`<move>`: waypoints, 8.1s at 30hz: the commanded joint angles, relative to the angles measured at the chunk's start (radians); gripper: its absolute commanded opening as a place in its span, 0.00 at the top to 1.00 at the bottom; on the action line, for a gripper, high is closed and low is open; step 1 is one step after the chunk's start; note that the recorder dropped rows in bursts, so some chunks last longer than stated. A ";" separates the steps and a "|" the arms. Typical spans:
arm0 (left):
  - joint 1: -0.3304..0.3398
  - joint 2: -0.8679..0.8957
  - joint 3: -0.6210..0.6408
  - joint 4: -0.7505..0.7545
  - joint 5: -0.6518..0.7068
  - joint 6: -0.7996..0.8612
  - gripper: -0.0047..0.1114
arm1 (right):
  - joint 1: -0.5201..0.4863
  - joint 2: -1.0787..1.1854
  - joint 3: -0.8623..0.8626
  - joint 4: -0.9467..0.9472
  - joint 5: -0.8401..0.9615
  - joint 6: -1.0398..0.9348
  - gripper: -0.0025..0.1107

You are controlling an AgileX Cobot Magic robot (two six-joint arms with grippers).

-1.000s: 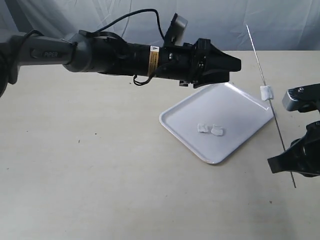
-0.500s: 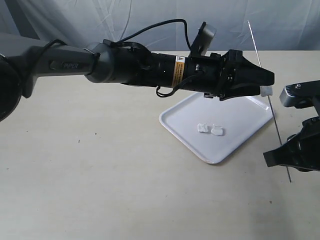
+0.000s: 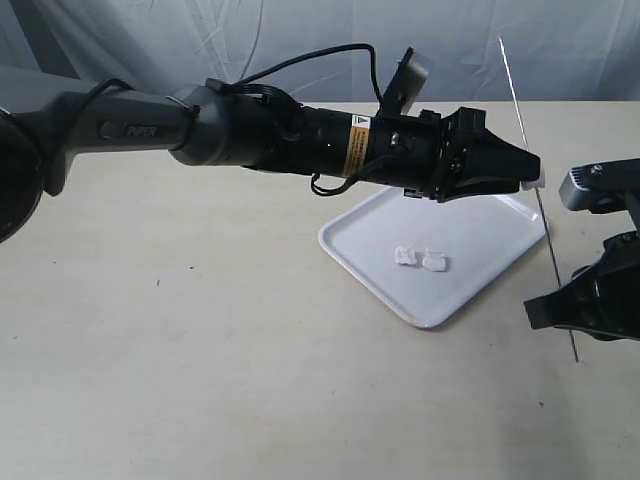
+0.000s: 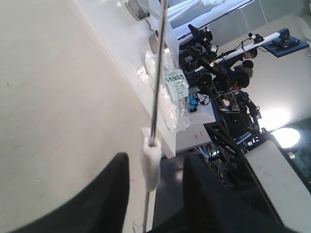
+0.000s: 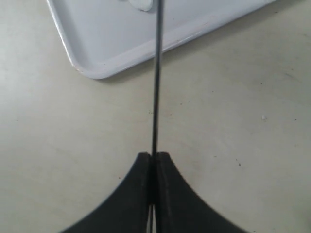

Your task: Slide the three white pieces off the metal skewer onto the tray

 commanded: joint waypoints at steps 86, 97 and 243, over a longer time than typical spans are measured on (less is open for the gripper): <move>0.092 0.003 0.011 0.401 0.338 0.093 0.54 | 0.002 0.067 -0.055 0.131 -0.011 -0.113 0.98; 0.299 -0.188 0.027 0.401 -0.170 0.126 0.84 | 0.002 0.425 -0.357 0.118 -0.070 -0.113 0.98; 0.642 -2.246 1.583 -1.020 1.270 1.634 0.85 | -0.209 -1.130 0.538 -0.325 -0.332 0.274 0.63</move>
